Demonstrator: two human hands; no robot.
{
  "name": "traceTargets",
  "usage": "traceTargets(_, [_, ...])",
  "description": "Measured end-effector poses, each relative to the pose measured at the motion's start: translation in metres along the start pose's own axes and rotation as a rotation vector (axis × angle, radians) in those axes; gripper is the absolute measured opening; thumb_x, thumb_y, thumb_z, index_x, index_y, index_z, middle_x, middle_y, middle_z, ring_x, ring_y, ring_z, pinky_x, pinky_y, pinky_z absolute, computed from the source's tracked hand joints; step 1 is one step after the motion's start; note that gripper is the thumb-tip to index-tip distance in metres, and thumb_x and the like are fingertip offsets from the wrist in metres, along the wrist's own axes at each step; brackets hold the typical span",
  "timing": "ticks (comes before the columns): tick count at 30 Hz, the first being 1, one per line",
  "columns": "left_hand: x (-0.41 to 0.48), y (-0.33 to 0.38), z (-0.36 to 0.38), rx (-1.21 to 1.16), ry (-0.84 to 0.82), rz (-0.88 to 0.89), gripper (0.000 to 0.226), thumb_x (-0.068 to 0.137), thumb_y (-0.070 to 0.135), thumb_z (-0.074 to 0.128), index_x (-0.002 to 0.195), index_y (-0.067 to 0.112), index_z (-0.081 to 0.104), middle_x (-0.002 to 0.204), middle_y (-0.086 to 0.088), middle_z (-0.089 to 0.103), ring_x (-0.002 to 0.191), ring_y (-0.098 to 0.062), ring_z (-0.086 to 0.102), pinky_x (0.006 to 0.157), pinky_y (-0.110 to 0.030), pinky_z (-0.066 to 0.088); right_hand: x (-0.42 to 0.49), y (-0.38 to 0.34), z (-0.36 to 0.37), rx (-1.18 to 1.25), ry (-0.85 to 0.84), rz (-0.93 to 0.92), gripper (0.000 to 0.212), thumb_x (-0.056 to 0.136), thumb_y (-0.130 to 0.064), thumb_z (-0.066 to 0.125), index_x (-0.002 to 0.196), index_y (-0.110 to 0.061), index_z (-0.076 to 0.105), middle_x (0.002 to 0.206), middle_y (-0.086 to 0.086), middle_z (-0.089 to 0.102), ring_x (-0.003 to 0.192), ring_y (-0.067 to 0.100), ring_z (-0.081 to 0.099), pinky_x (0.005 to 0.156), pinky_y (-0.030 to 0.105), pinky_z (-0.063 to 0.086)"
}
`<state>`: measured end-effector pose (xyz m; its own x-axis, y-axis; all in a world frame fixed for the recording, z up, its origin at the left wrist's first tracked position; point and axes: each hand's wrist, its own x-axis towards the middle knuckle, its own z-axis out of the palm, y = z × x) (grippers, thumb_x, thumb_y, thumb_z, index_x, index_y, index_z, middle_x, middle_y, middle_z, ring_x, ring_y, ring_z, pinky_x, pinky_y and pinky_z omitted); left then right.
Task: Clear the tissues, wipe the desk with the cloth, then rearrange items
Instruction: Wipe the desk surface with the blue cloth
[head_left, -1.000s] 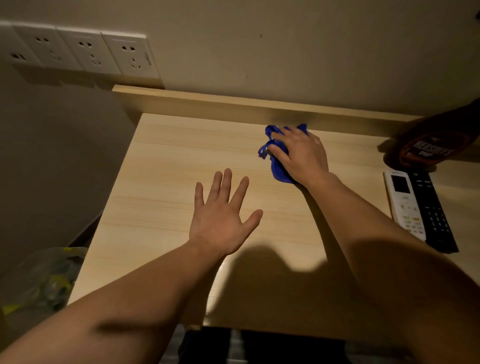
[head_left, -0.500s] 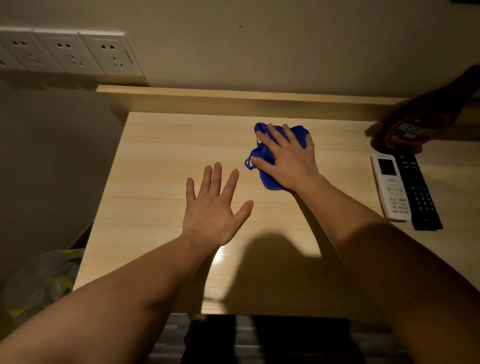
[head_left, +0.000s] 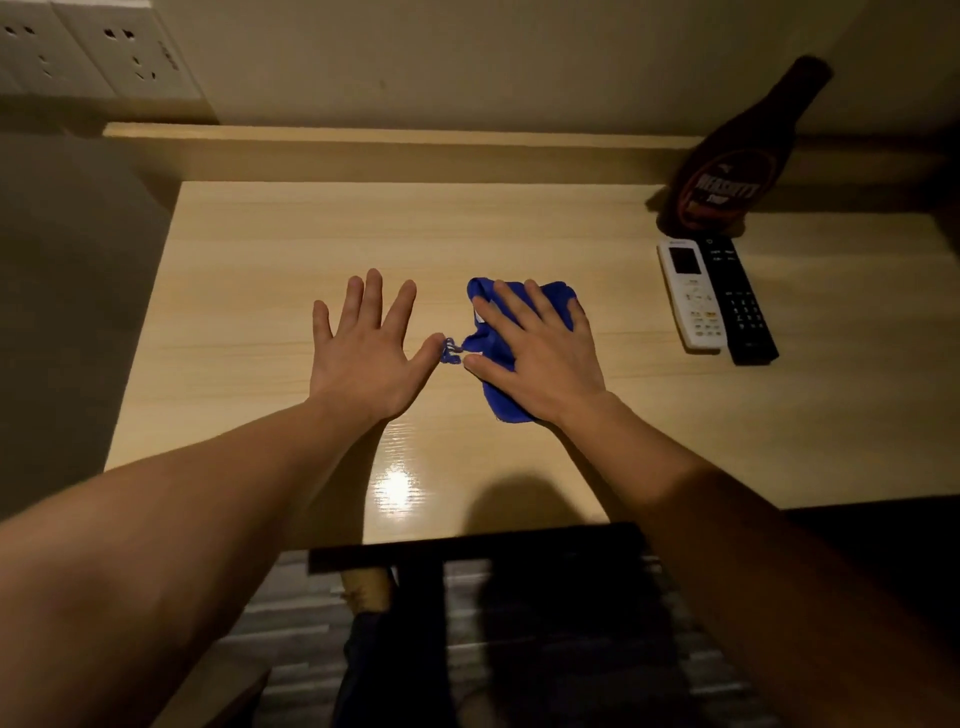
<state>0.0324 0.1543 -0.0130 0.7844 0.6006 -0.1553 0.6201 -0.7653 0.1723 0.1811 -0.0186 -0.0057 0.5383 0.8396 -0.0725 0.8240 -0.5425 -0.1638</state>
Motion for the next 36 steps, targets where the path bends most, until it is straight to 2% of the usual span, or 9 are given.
traceTargets(7, [0.001, -0.001, 0.003, 0.014, 0.022, 0.012, 0.085, 0.095, 0.083, 0.006, 0.167, 0.038, 0.000, 0.177, -0.005, -0.008, 0.163, -0.026, -0.011, 0.127, -0.063, -0.005, -0.067, -0.011, 0.007, 0.014, -0.010, -0.008, 0.079, 0.094, -0.082, 0.021, 0.161, -0.041, 0.020, 0.172, -0.012, 0.012, 0.159, 0.018, 0.003, 0.126, 0.055, 0.010])
traceTargets(17, [0.006, -0.004, 0.002, 0.029, -0.010, 0.008, 0.089, 0.092, 0.086, 0.005, 0.167, 0.038, 0.000, 0.177, -0.007, -0.006, 0.163, -0.027, -0.011, 0.127, -0.064, -0.004, -0.137, -0.025, 0.016, 0.112, -0.029, -0.038, 0.064, 0.101, -0.068, 0.029, 0.159, -0.040, 0.031, 0.170, -0.013, 0.020, 0.158, 0.012, 0.008, 0.124, 0.045, 0.018])
traceTargets(19, [0.007, -0.002, -0.001, 0.015, -0.036, -0.012, 0.087, 0.094, 0.084, 0.011, 0.167, 0.038, 0.003, 0.177, -0.008, -0.006, 0.163, -0.029, -0.012, 0.127, -0.064, -0.004, -0.148, -0.027, 0.015, 0.174, -0.041, -0.035, 0.059, 0.103, -0.064, 0.035, 0.156, -0.039, 0.037, 0.168, -0.015, 0.024, 0.157, 0.010, 0.012, 0.122, 0.042, 0.020])
traceTargets(22, [0.004, 0.023, -0.005, -0.081, 0.060, 0.011, 0.079, 0.101, 0.073, 0.026, 0.167, 0.032, 0.015, 0.177, -0.011, 0.001, 0.163, -0.033, -0.006, 0.128, -0.063, 0.001, -0.160, -0.029, 0.012, 0.233, -0.055, -0.022, 0.053, 0.101, -0.061, 0.041, 0.148, -0.039, 0.051, 0.162, -0.017, 0.038, 0.153, 0.005, 0.022, 0.116, 0.038, 0.027])
traceTargets(24, [0.005, 0.054, -0.004, -0.171, 0.099, 0.058, 0.077, 0.102, 0.070, 0.029, 0.167, 0.031, 0.016, 0.177, -0.010, 0.002, 0.163, -0.032, -0.004, 0.128, -0.061, 0.002, -0.166, -0.029, 0.008, 0.337, -0.032, 0.014, 0.050, 0.098, -0.061, 0.042, 0.137, -0.038, 0.063, 0.153, -0.017, 0.051, 0.147, -0.001, 0.033, 0.113, 0.037, 0.031])
traceTargets(27, [0.008, 0.086, 0.006, -0.164, 0.028, 0.086, 0.081, 0.100, 0.077, 0.017, 0.168, 0.035, 0.004, 0.177, -0.006, -0.007, 0.163, -0.029, -0.011, 0.128, -0.061, -0.004, -0.181, -0.024, -0.003, 0.662, 0.019, 0.032, 0.026, 0.102, -0.042, 0.057, 0.117, -0.031, 0.075, 0.130, -0.015, 0.069, 0.129, -0.010, 0.049, 0.110, 0.027, 0.038])
traceTargets(30, [0.009, 0.090, 0.017, -0.043, -0.005, 0.076, 0.085, 0.096, 0.081, 0.005, 0.167, 0.036, -0.002, 0.177, -0.004, -0.010, 0.162, -0.029, -0.016, 0.127, -0.063, -0.008, -0.184, -0.014, -0.028, 0.940, 0.033, 0.106, 0.025, 0.102, -0.037, 0.059, 0.109, -0.023, 0.078, 0.112, -0.013, 0.077, 0.117, -0.003, 0.064, 0.103, 0.021, 0.044])
traceTargets(33, [0.009, 0.091, 0.018, -0.043, -0.005, 0.071, 0.085, 0.095, 0.081, 0.005, 0.167, 0.036, -0.002, 0.177, -0.004, -0.010, 0.162, -0.029, -0.017, 0.127, -0.063, -0.008, -0.156, 0.008, -0.050, 0.843, 0.171, 0.127, 0.029, 0.099, -0.038, 0.059, 0.118, -0.024, 0.076, 0.121, -0.019, 0.071, 0.121, -0.010, 0.058, 0.105, 0.013, 0.038])
traceTargets(36, [0.011, 0.092, 0.015, -0.032, -0.017, 0.072, 0.085, 0.095, 0.081, 0.003, 0.167, 0.037, -0.005, 0.176, -0.004, -0.013, 0.161, -0.029, -0.018, 0.127, -0.063, -0.009, -0.097, 0.037, -0.062, 0.618, 0.208, 0.164, 0.041, 0.100, -0.050, 0.052, 0.130, -0.028, 0.070, 0.138, -0.011, 0.065, 0.134, -0.002, 0.050, 0.116, 0.024, 0.033])
